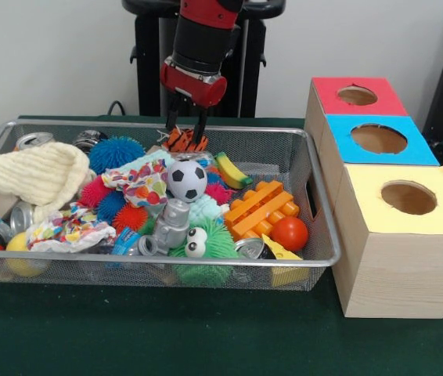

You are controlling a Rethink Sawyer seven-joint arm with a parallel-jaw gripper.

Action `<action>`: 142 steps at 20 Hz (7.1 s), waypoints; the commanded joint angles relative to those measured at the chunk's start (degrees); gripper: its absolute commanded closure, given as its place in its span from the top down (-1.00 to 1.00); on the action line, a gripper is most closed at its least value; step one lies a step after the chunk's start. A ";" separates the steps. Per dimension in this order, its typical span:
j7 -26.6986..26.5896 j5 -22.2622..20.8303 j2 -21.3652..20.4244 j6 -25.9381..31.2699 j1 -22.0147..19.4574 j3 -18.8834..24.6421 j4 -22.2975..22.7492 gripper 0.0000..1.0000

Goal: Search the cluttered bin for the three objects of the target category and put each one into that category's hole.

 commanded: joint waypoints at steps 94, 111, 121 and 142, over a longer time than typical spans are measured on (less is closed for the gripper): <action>4.24 0.60 -5.32 22.30 -0.74 4.81 -10.31 1.00; 5.06 0.46 -3.99 23.00 -0.84 5.38 -12.57 1.00; 5.35 0.38 -3.18 22.42 -0.55 5.15 -13.18 1.00; 5.28 -0.41 0.44 18.16 -1.63 6.55 -14.45 1.00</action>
